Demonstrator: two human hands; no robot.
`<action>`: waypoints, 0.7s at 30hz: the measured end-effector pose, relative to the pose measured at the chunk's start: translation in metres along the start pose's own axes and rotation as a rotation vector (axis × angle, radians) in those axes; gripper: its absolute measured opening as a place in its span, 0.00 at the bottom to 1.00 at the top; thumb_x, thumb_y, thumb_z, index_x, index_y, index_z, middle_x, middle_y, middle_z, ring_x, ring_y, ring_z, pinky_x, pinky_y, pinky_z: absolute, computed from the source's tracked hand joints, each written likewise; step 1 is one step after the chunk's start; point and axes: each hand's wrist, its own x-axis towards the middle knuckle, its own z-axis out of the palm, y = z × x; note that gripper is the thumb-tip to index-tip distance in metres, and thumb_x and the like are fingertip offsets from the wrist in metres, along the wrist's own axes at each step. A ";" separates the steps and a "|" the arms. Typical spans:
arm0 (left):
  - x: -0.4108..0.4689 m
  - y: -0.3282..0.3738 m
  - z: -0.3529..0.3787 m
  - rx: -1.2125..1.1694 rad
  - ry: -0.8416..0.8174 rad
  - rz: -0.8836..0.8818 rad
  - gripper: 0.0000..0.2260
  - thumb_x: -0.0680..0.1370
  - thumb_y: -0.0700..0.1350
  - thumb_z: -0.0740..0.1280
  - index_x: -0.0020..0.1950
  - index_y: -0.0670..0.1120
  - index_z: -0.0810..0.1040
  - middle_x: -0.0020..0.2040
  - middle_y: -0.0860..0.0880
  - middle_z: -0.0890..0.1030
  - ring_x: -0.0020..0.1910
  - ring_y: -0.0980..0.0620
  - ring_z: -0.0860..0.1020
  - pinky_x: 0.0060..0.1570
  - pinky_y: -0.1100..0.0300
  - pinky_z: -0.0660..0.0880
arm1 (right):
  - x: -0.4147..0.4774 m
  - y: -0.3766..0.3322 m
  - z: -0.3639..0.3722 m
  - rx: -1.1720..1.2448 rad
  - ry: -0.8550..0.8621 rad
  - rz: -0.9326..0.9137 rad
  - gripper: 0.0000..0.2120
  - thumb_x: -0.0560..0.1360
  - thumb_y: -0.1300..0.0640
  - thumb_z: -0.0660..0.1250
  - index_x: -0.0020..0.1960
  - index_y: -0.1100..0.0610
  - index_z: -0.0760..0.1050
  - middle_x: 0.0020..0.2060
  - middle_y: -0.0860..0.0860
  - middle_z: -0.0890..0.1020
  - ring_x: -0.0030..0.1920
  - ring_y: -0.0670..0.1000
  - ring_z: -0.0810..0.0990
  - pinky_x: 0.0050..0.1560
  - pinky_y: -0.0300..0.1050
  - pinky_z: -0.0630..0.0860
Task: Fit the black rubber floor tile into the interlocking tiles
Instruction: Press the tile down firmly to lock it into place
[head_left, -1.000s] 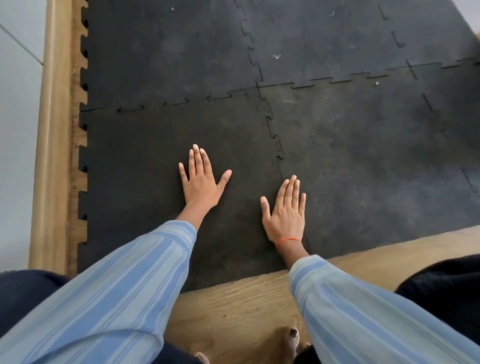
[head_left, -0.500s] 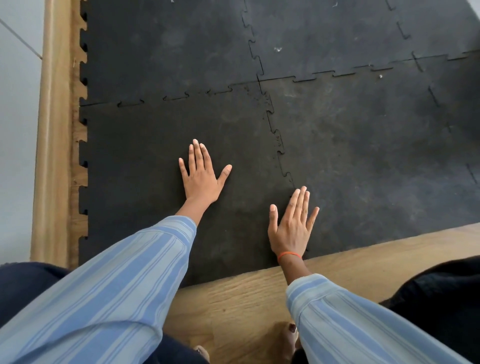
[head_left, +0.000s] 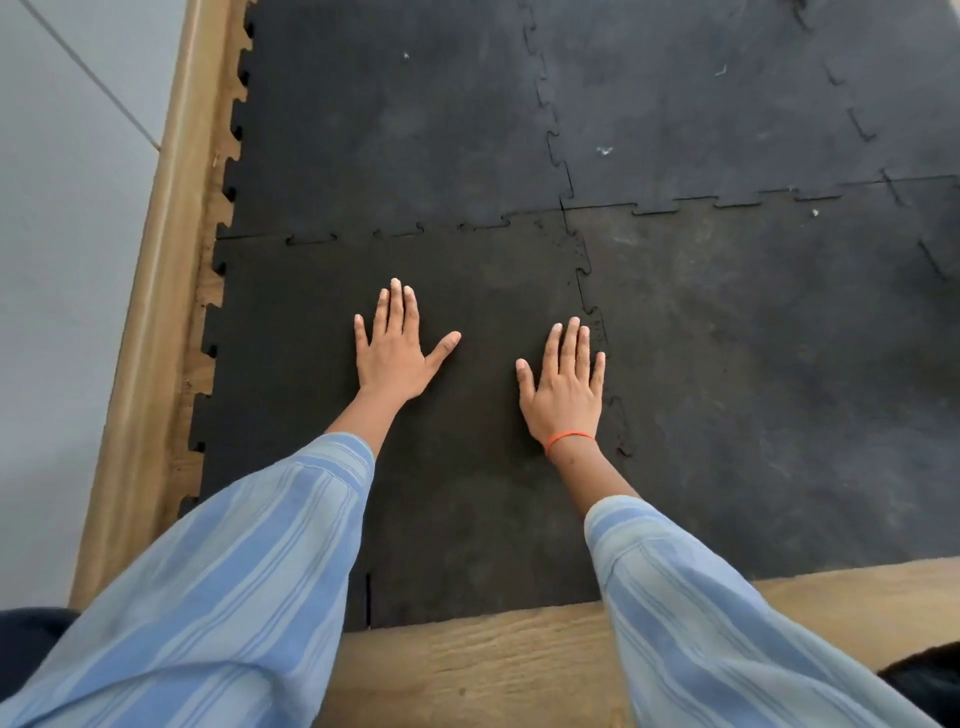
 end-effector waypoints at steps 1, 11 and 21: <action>0.011 -0.012 -0.007 -0.023 -0.013 -0.065 0.46 0.73 0.74 0.44 0.79 0.44 0.38 0.80 0.46 0.38 0.79 0.48 0.40 0.75 0.43 0.42 | 0.013 -0.002 -0.002 -0.009 -0.026 -0.031 0.34 0.80 0.39 0.45 0.78 0.57 0.41 0.78 0.55 0.43 0.78 0.53 0.40 0.76 0.54 0.38; 0.086 -0.076 -0.060 -0.029 -0.283 -0.097 0.58 0.61 0.81 0.55 0.78 0.50 0.33 0.78 0.47 0.30 0.77 0.44 0.35 0.73 0.36 0.42 | 0.072 -0.021 -0.010 -0.064 -0.163 -0.107 0.38 0.77 0.33 0.43 0.77 0.53 0.36 0.77 0.54 0.36 0.77 0.54 0.34 0.74 0.58 0.35; 0.082 -0.092 -0.072 -0.099 -0.282 -0.365 0.65 0.59 0.79 0.63 0.77 0.44 0.32 0.77 0.41 0.31 0.77 0.41 0.34 0.74 0.40 0.41 | 0.105 -0.084 -0.022 -0.127 -0.340 -0.262 0.49 0.70 0.26 0.52 0.77 0.52 0.35 0.77 0.52 0.34 0.76 0.54 0.33 0.73 0.66 0.38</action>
